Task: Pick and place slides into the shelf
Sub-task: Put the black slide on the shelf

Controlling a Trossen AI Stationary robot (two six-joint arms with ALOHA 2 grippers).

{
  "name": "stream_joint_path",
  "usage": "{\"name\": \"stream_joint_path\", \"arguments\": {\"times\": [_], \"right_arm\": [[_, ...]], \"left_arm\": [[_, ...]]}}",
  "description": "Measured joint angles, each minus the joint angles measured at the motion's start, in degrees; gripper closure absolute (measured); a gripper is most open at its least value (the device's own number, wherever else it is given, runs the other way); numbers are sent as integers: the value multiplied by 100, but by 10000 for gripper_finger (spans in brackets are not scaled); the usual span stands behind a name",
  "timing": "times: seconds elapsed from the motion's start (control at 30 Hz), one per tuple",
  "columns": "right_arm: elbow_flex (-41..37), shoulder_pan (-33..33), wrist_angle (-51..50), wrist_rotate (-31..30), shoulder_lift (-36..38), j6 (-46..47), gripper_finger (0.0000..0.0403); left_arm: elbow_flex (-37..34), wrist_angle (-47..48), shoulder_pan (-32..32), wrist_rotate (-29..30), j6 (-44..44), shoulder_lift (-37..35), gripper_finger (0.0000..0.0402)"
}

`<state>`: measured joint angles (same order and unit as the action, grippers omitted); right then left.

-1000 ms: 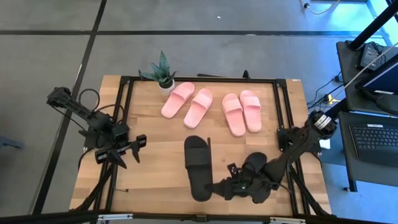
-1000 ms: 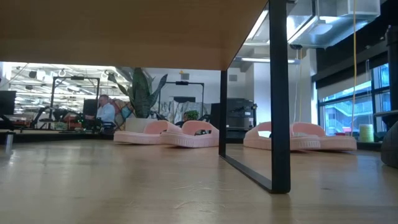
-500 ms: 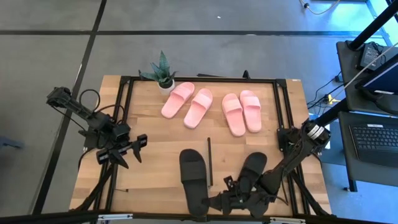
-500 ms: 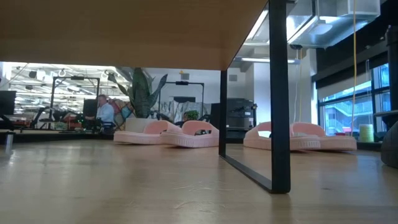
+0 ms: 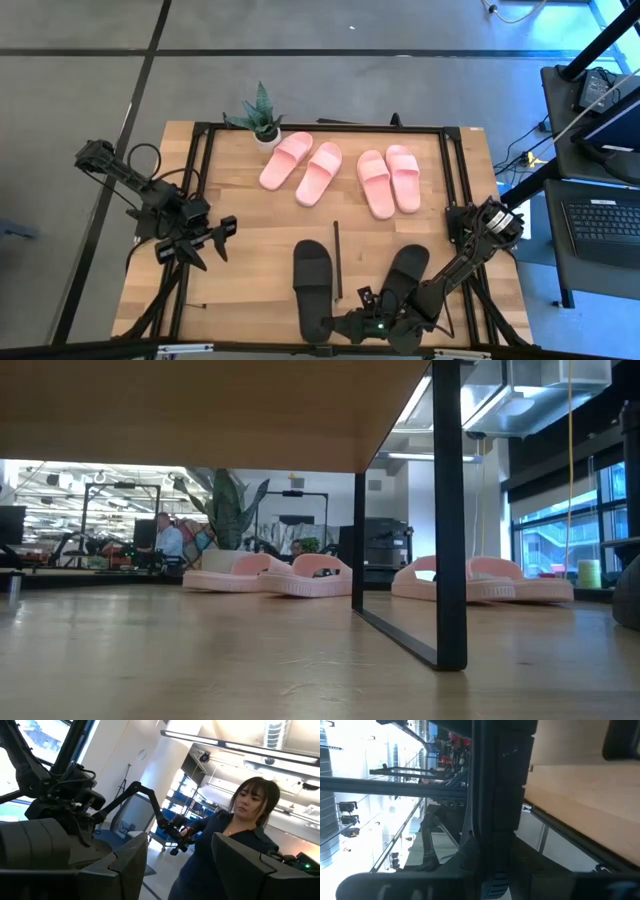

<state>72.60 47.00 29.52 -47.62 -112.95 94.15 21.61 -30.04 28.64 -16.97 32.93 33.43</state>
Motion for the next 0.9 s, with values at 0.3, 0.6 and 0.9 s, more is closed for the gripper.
{"name": "stream_joint_path", "arguments": {"times": [0.3, 0.6, 0.9], "right_arm": [[-2, 15, -199, 5, 0, 38, 345], [-2, 133, -622, -139, 0, 589, 345], [-13, 84, -943, 56, 2, 706, 345]], "left_arm": [[0, 0, 0, 0, 34, 0, 191], [0, 4, 0, -39, 147, 0, 191], [0, 7, 0, -48, 149, 0, 191]]}}
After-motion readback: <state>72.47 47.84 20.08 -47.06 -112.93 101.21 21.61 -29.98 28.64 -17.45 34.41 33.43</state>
